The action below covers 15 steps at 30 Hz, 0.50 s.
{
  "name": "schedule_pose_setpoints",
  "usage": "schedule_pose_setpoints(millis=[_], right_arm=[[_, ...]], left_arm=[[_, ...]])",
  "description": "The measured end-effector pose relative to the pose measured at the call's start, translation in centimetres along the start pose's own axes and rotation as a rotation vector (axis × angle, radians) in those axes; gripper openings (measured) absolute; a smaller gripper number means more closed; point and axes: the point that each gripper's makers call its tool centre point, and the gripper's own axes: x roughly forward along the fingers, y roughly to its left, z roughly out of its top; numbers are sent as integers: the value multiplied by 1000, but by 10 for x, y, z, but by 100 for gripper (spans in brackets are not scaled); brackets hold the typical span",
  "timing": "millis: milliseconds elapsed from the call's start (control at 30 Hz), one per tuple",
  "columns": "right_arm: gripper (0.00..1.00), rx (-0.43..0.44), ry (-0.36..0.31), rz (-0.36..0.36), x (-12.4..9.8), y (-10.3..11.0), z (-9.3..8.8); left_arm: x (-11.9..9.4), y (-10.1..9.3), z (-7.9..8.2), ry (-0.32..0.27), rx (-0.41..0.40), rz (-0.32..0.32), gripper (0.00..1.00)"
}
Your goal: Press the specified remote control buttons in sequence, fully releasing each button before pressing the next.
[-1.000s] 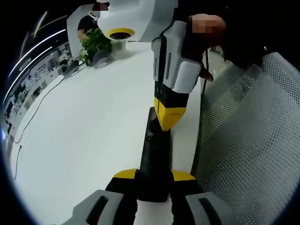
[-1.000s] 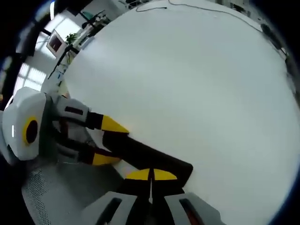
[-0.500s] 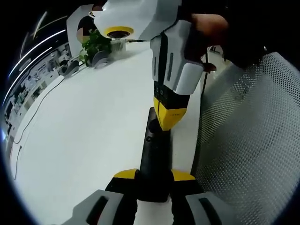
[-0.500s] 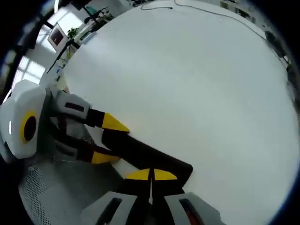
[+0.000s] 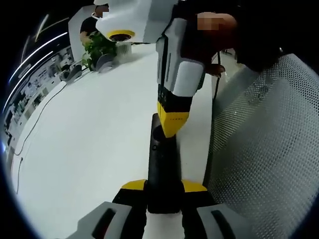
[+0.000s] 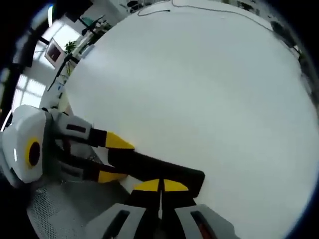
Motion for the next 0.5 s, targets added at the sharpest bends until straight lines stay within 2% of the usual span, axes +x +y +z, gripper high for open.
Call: schedule_pose_setpoints(millis=[100, 233, 500], right_arm=[[0, -36, -43, -28, -2, -1, 8], [0, -61, -33, -53, 0, -5, 6], [0, 6, -60, -14, -1, -7, 7]], left_arm=[[0, 0, 0, 8, 7, -5, 25], [1, 0, 0, 12, 14, -10, 25], [1, 0, 0, 13, 12, -9, 25]])
